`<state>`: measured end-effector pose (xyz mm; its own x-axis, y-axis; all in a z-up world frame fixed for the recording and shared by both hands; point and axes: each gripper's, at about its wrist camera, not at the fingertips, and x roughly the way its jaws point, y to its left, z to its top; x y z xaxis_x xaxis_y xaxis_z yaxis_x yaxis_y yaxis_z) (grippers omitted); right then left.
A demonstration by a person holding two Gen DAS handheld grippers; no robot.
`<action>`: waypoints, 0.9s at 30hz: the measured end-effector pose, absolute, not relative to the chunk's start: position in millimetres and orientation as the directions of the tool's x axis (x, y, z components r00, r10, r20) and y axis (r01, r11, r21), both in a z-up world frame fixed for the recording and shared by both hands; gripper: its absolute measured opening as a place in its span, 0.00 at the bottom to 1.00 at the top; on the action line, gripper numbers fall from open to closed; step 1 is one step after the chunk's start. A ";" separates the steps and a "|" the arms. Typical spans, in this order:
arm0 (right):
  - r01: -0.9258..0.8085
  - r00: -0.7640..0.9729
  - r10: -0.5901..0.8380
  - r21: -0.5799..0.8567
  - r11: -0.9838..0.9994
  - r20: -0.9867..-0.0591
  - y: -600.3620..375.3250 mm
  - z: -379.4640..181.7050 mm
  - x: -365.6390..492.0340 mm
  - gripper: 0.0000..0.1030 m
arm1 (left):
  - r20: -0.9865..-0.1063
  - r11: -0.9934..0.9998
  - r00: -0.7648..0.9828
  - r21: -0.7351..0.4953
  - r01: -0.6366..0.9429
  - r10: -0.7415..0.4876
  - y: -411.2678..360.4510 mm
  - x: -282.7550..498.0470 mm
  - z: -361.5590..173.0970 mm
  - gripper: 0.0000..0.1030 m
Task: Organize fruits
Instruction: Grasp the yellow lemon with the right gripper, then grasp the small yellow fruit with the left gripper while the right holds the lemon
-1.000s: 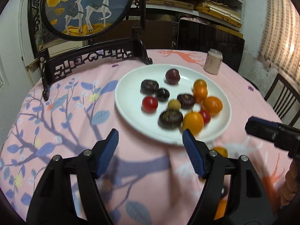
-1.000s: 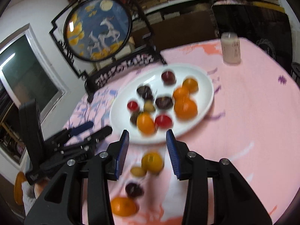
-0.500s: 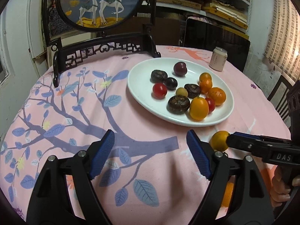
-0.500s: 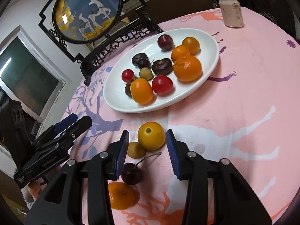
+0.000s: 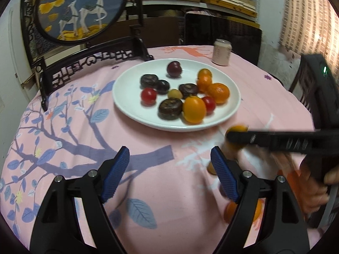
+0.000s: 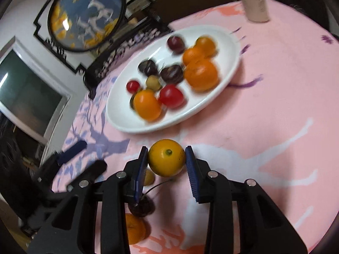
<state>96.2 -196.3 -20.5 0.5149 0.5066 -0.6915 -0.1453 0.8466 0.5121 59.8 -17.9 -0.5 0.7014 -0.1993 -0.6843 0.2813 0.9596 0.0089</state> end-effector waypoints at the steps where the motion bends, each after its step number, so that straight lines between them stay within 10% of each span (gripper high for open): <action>1: -0.136 0.533 0.501 0.515 0.846 -0.682 -202.7 -16.4 94.5 0.35 | -0.687 0.957 0.698 0.014 0.290 -0.202 -20.8 59.5 -2.0 0.78; 7: -0.103 0.586 0.503 0.558 0.824 -0.635 -226.2 -1.9 90.4 0.35 | -0.698 0.927 0.674 0.039 0.373 -0.242 -46.0 60.6 -10.4 0.77; 14: -0.101 0.572 0.519 0.573 0.813 -0.635 -226.6 -2.3 91.7 0.35 | -0.742 0.913 0.611 -0.006 0.407 -0.277 -59.3 71.7 -23.8 0.48; 22: -0.090 0.573 0.520 0.582 0.808 -0.633 -230.4 -2.7 90.7 0.35 | -0.786 0.890 0.499 -0.137 0.435 -0.366 -58.6 78.3 -32.6 0.47; 27: -0.087 0.571 0.523 0.587 0.805 -0.633 -231.4 -2.9 90.7 0.35 | -0.778 0.882 0.509 -0.118 0.456 -0.368 -59.7 69.4 -29.1 0.23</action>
